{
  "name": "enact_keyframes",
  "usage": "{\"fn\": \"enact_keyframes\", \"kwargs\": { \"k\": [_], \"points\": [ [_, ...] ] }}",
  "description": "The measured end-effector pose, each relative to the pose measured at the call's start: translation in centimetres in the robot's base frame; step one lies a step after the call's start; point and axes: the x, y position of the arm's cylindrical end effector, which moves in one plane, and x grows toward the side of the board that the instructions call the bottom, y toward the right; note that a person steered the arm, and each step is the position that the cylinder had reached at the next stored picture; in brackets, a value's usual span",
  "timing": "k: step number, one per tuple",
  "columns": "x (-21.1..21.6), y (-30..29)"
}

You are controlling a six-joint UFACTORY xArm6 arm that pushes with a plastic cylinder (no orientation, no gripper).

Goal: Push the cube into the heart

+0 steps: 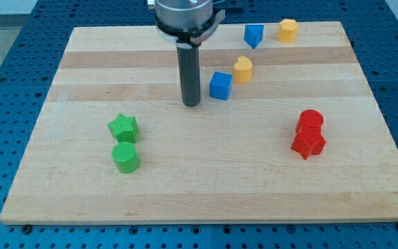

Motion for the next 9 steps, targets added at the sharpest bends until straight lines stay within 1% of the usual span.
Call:
{"fn": "enact_keyframes", "kwargs": {
  "k": [1, 2, 3, 4, 7, 9],
  "points": [
    [0.0, 0.3],
    [0.0, 4.1],
    [-0.2, 4.6],
    [-1.6, 4.5],
    [-3.3, 4.5],
    [-6.4, 4.5]
  ]
}}
